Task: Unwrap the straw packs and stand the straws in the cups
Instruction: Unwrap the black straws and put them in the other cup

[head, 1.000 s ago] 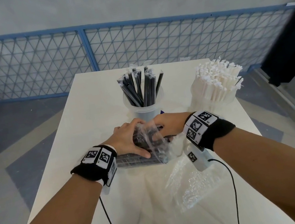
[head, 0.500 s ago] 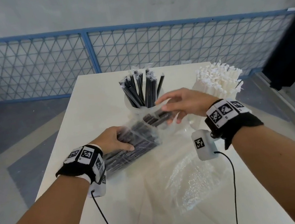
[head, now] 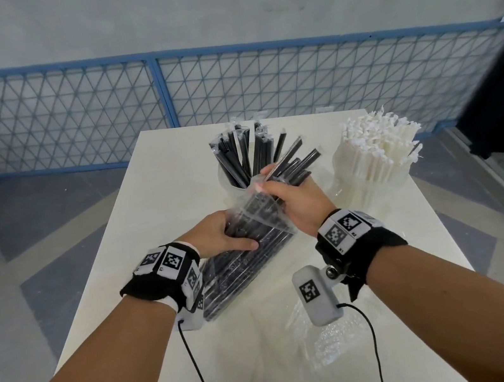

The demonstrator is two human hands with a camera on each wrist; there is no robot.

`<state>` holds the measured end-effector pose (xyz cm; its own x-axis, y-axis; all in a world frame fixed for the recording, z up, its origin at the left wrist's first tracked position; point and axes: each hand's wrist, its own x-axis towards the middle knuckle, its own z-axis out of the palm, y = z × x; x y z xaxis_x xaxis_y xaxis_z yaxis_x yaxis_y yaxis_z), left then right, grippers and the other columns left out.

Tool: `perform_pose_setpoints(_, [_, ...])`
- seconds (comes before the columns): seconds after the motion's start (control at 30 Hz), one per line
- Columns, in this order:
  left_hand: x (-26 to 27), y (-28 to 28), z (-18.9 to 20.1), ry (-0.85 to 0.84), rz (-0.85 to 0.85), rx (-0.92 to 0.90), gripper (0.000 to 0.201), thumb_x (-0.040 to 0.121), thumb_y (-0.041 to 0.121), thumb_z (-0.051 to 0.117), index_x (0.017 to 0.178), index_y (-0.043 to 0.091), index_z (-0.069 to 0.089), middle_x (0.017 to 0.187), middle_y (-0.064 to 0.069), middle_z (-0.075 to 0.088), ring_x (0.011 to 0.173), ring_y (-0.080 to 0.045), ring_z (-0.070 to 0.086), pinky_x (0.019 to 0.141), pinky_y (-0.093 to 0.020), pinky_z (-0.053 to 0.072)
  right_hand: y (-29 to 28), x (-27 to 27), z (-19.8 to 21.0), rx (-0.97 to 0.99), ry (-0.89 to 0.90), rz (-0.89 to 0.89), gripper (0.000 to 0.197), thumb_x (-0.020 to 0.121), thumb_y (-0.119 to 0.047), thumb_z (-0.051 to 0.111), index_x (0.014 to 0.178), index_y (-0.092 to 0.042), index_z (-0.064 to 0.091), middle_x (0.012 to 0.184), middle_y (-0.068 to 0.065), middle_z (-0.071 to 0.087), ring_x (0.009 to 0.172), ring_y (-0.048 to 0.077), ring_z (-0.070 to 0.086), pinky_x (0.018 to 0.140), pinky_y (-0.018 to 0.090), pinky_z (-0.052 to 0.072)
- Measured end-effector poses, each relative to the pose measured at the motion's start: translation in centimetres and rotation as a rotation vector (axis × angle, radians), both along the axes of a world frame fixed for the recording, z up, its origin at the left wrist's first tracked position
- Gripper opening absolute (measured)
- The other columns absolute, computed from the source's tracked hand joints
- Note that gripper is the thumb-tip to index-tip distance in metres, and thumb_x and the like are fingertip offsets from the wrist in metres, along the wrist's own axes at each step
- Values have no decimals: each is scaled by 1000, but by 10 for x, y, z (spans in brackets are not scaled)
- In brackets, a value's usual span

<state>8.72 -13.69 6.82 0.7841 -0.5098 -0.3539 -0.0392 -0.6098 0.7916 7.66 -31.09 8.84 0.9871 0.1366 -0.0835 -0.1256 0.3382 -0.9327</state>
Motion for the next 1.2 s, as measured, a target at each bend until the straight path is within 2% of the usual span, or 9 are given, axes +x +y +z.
perform_pose_setpoints(0.07, [-1,0,0,4,14,-20,42,76,22,75,114,15,59,110,-3,69,104,-17,63,98,-29,45,1,-1,-1,5,-31,21,15,83,0,63,90,-13,61,90,6,65,95,27,63,92,52,50])
perform_pose_setpoints(0.23, [0,3,-1,-22,16,-17,41,76,20,74,113,14,60,109,-5,69,103,-19,63,99,-32,45,3,-4,-3,-106,-45,97,41,74,10,67,102,-17,56,85,3,64,81,17,65,75,34,55])
perform_pose_setpoints(0.4, [3,10,-6,3,76,16,54,68,21,81,116,18,56,113,-2,67,106,-18,62,101,-36,44,-5,1,3,-42,50,-60,24,76,2,70,96,-9,65,97,14,69,87,25,70,81,41,57])
perform_pose_setpoints(0.47, [3,19,-11,4,85,98,67,67,29,81,125,17,52,124,-1,61,115,-18,56,106,-37,39,-14,10,6,23,10,-158,12,77,-2,69,82,-14,69,90,12,71,88,27,68,93,45,50])
perform_pose_setpoints(0.6, [3,23,-24,-6,86,131,90,55,52,75,133,16,46,133,-2,55,122,-19,51,110,-43,35,-18,19,8,222,47,-248,16,82,1,63,73,-12,66,70,7,66,73,20,65,82,39,51])
perform_pose_setpoints(0.77, [1,14,-15,29,47,151,79,65,38,78,133,13,45,134,-12,54,125,-30,49,110,-47,34,3,9,-5,226,157,-98,13,80,-1,65,84,-14,61,80,11,66,85,22,65,86,38,51])
perform_pose_setpoints(0.87, [2,19,-18,9,11,247,63,73,23,76,127,11,46,117,-2,59,110,-23,55,96,-33,41,1,16,-3,139,152,-196,10,83,-6,64,75,-11,65,72,8,66,81,25,65,89,42,51])
perform_pose_setpoints(0.97, [0,29,-24,-24,-51,372,40,75,16,74,110,16,54,86,11,50,82,-11,50,66,-19,37,-10,32,10,67,121,-365,12,85,-5,62,74,-9,59,58,5,58,56,20,60,62,35,54])
perform_pose_setpoints(1.2, [-2,35,-41,-129,-28,506,25,79,6,68,103,1,62,101,-5,55,89,-18,50,64,-15,37,-29,55,30,-227,11,-464,17,83,2,57,76,-9,47,54,8,49,41,17,49,43,24,45])
